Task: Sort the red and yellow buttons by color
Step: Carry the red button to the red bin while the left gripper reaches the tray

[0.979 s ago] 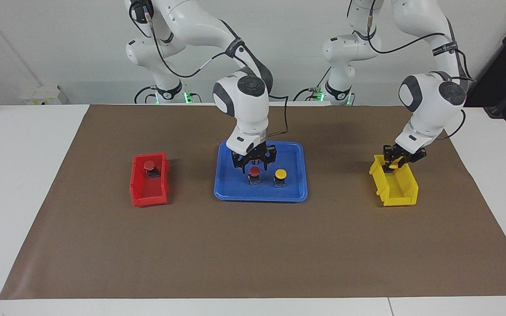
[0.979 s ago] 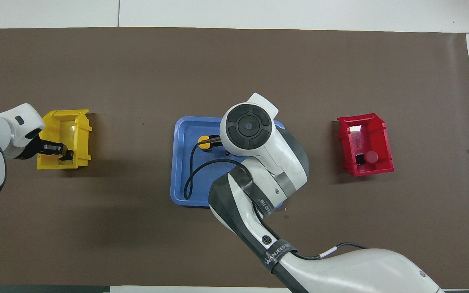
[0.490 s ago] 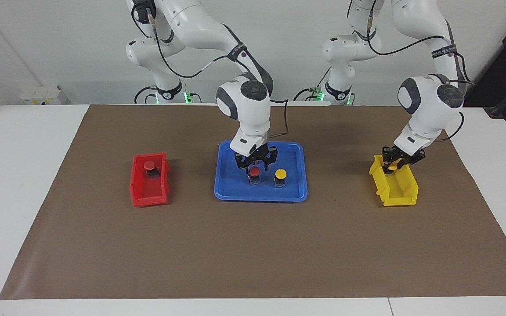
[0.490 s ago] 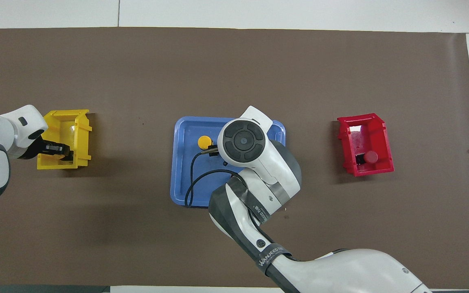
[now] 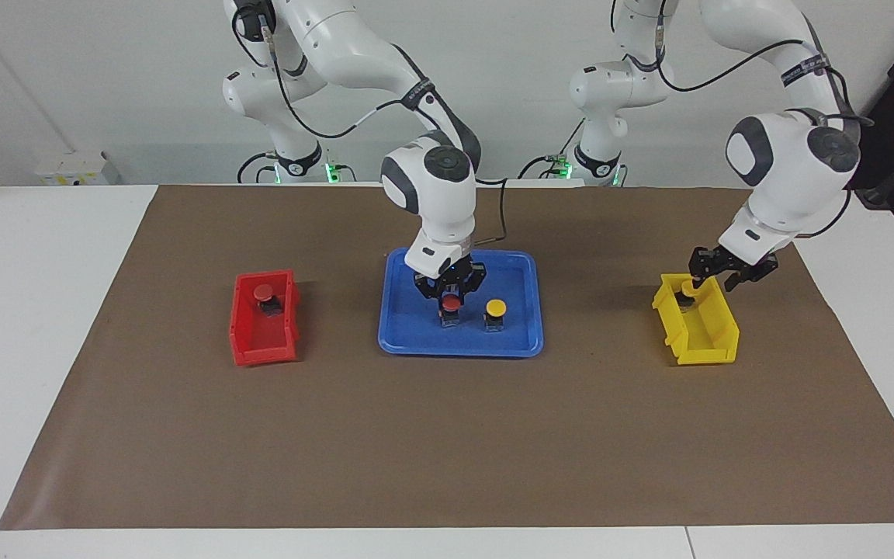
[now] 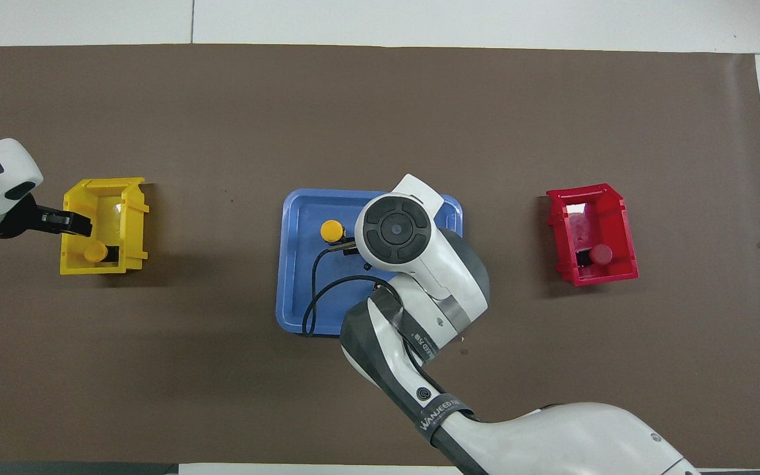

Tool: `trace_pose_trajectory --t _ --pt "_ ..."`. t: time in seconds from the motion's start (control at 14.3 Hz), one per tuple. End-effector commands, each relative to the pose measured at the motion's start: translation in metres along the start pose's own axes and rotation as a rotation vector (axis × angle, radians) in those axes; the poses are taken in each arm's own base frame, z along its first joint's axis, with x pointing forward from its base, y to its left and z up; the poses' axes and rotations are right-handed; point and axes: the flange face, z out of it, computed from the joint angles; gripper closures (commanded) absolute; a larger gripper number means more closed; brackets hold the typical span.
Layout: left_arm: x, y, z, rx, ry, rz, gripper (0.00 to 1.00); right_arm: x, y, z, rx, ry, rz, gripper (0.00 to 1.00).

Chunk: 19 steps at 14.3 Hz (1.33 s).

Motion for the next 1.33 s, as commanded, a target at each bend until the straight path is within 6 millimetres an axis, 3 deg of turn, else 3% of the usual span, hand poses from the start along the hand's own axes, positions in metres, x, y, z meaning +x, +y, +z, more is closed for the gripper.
trace_pose_trajectory --t 0.0,0.14,0.21,0.28,0.35,0.42,0.56,0.63,0.77,0.91,1.05,1.26 --pt "-0.018 0.000 -0.107 -0.005 0.024 0.005 0.00 0.030 0.036 -0.054 -0.019 -0.024 0.079 0.80" --pt "-0.023 0.007 -0.173 -0.001 0.041 0.016 0.00 0.033 0.079 -0.096 -0.025 -0.033 0.017 0.80" --pt "-0.021 0.009 -0.185 -0.004 0.049 0.011 0.00 0.029 0.116 -0.104 -0.033 -0.050 -0.004 0.80" --pt "-0.018 0.013 -0.185 -0.006 0.052 0.014 0.00 0.027 0.152 -0.109 -0.035 -0.060 -0.013 0.80" --pt "-0.014 0.020 -0.172 -0.004 0.065 0.006 0.00 0.025 0.180 -0.111 -0.028 -0.068 -0.027 0.80" --pt "-0.008 0.044 -0.149 -0.003 0.081 -0.012 0.00 0.027 0.213 -0.114 -0.017 -0.076 -0.033 0.80" --pt "0.005 0.112 -0.101 -0.012 0.127 -0.091 0.00 0.031 0.260 -0.113 -0.017 -0.091 -0.067 0.79" --pt "0.010 0.141 -0.089 -0.019 0.131 -0.110 0.00 0.034 0.282 -0.113 -0.015 -0.087 -0.098 0.79" --pt "0.019 0.198 -0.065 -0.031 0.130 -0.123 0.00 0.034 0.310 -0.112 -0.012 -0.087 -0.106 0.80" --pt "0.031 0.254 -0.031 -0.030 0.109 -0.127 0.00 0.023 0.344 -0.097 -0.013 -0.072 -0.116 0.79" --pt "0.043 0.307 0.008 -0.028 0.105 -0.129 0.00 0.009 0.360 -0.082 0.002 -0.051 -0.091 0.79" --pt "0.055 0.344 0.051 -0.028 0.131 -0.155 0.00 -0.002 0.359 -0.063 0.020 -0.043 -0.068 0.80"
